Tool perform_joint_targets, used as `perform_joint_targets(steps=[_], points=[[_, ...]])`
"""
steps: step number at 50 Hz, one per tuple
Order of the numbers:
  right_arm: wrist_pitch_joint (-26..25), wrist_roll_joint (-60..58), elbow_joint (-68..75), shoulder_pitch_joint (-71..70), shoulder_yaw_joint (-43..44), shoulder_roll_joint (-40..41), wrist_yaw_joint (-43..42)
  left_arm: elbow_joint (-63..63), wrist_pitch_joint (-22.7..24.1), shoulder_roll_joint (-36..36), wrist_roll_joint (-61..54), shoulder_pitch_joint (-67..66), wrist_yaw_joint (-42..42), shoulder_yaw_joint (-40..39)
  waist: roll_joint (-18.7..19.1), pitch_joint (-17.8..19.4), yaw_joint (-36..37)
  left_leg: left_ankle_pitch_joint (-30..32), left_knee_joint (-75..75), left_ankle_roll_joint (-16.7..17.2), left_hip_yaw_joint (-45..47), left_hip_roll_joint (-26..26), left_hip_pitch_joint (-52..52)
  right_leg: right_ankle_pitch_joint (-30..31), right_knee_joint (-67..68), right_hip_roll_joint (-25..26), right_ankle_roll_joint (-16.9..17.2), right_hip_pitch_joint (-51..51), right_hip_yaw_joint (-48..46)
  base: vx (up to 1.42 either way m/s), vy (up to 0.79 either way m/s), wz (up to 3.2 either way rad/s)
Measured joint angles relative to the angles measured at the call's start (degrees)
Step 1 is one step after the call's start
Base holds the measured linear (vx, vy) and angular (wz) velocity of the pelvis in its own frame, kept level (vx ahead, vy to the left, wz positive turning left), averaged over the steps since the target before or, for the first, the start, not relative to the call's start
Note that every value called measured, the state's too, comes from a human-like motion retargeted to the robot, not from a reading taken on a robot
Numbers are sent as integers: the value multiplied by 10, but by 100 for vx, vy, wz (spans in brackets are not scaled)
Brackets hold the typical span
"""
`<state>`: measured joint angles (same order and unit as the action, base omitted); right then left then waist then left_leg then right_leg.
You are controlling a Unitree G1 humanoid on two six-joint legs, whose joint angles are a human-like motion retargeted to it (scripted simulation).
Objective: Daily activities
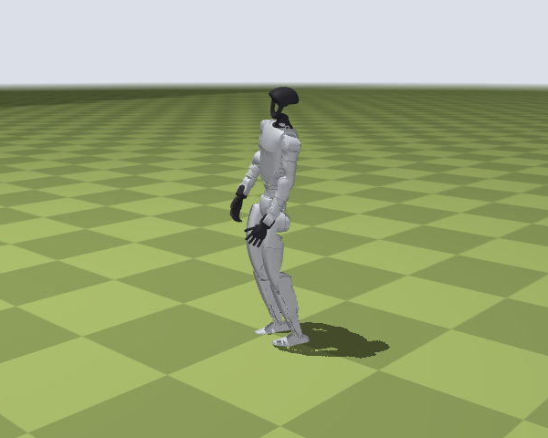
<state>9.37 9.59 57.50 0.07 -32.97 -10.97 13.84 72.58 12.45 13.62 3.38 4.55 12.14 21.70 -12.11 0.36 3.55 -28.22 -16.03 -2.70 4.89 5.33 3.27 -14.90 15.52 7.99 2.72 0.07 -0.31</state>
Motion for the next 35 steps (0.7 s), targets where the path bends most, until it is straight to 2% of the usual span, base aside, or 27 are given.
perform_joint_targets(steps=[7, 18, 23, 29, 35], points=[[-2, -10, 7, -1, 34, -14, -15, -23, 2, -24, -5, 20, 23, 32, 55, 11, 17, -20, -52, -2, -23, -7, -47, -11, 10, -10, 3, -18, -26, -3, 4, 31], [-16, -20, 127, 26, 87, -59, -15, -80, 12, -60, 23, 25, 113, 153, 221, -5, 33, -25, -94, -18, -58, -43, -109, -28, 28, -45, 1, -52, -59, -3, 11, 37], [-10, -1, 147, 28, 114, -86, -24, -98, 22, -59, 24, 8, 122, 182, 279, -16, 12, -7, -61, -19, -48, -61, -105, -26, 25, -62, 0, -62, -48, -2, 13, -1], [4, 27, 134, 20, 139, -105, -50, -96, 29, -59, 14, -13, 108, 180, 301, -21, -21, 13, -15, -20, -23, -73, -85, -22, 22, -74, 5, -68, -24, 0, 9, -26], [10, 41, 126, 14, 139, -80, -62, -65, 26, -57, 8, -26, 83, 144, 270, -22, -41, 19, 6, -24, 3, -71, -70, -19, 17, -71, 11, -68, -3, 2, 1, -37]])
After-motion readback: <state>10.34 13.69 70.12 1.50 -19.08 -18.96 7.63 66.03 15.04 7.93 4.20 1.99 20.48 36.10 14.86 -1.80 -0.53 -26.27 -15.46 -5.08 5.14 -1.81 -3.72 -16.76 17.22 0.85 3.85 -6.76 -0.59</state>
